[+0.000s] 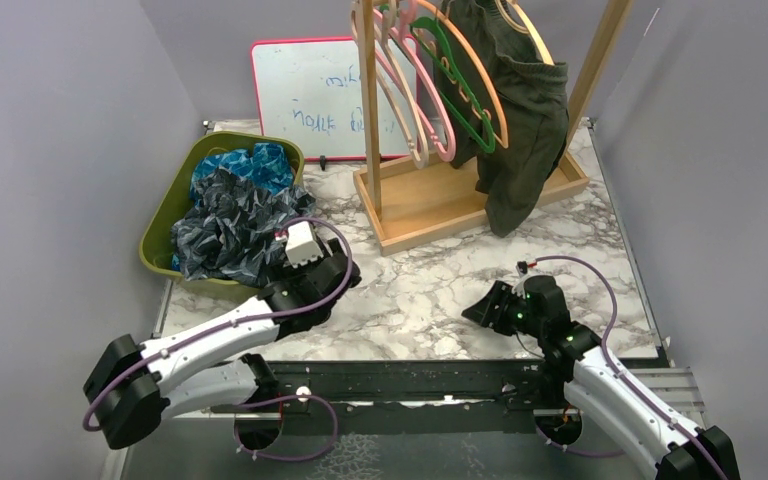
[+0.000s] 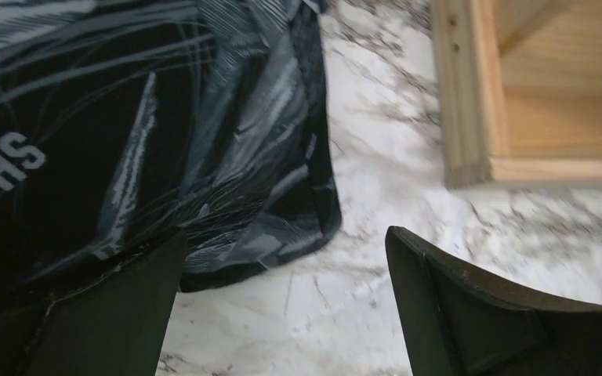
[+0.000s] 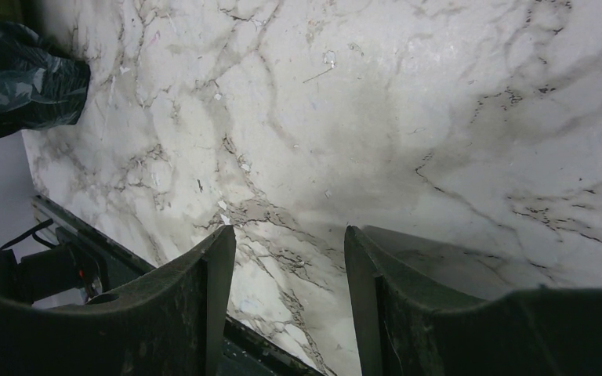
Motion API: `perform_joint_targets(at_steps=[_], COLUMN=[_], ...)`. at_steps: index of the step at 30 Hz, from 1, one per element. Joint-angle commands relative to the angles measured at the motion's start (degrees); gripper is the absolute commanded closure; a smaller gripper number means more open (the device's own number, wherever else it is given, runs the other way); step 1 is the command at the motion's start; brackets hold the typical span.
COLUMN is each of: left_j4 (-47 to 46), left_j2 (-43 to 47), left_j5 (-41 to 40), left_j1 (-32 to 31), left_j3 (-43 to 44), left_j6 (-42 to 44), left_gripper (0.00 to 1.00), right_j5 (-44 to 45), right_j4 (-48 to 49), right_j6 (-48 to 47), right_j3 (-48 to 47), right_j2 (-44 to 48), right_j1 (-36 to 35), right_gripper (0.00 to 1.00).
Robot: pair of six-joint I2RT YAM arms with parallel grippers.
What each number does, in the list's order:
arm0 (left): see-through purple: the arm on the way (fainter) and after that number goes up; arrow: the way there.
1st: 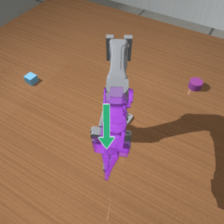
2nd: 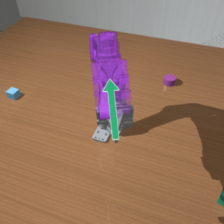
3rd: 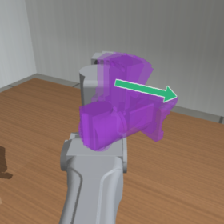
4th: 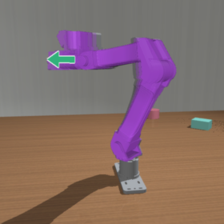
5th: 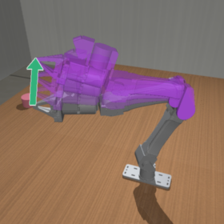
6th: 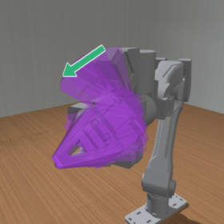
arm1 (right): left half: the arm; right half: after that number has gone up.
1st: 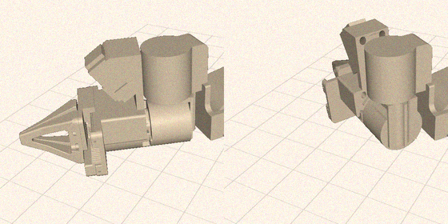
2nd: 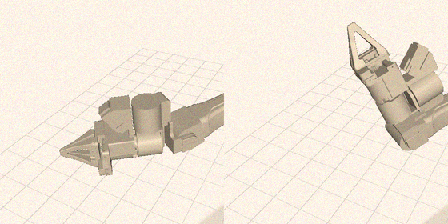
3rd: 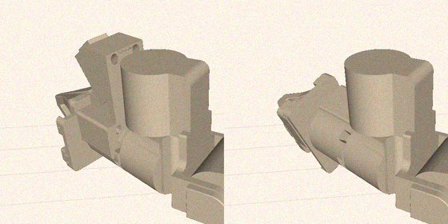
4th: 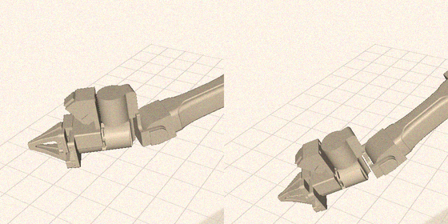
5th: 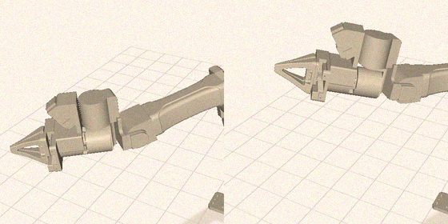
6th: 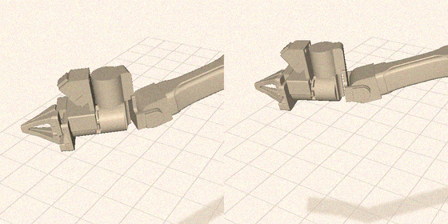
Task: Remove the shorts from the hanger
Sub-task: Place the shorts in the basket.
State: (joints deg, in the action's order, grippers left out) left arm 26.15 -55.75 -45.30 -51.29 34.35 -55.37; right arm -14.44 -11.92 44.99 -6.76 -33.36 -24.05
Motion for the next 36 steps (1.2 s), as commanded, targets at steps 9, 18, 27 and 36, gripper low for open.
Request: perform_joint_targets(at_steps=[9, 18, 27, 36], left_j4=[-1.8, -12.3, -21.4, -19.0], left_j2=[-16.6, -27.2, -22.3, -12.0], left_j5=[-20.3, -7.5, -1.9, 1.0], left_j1=[0.1, 5.9, 10.1, 10.1], left_j3=[1.0, 0.7, -3.4, 4.6], left_j6=[-7.7, 5.5, 15.1, 28.5], left_gripper=[0.01, 0.18, 0.86, 1.0], right_j5=[-0.6, -1.2, -1.1, -1.2], right_j4=[1.1, 0.9, 0.9, 0.8], right_j6=[-0.4, -0.5, -0.5, -0.5], right_j3=[0.9, 1.1, 1.1, 1.2], right_j2=[0.6, 1.4, 1.4, 1.4], right_j1=[-0.1, -0.1, -0.1, -0.1], right_gripper=[0.44, 0.44, 0.44, 0.43])
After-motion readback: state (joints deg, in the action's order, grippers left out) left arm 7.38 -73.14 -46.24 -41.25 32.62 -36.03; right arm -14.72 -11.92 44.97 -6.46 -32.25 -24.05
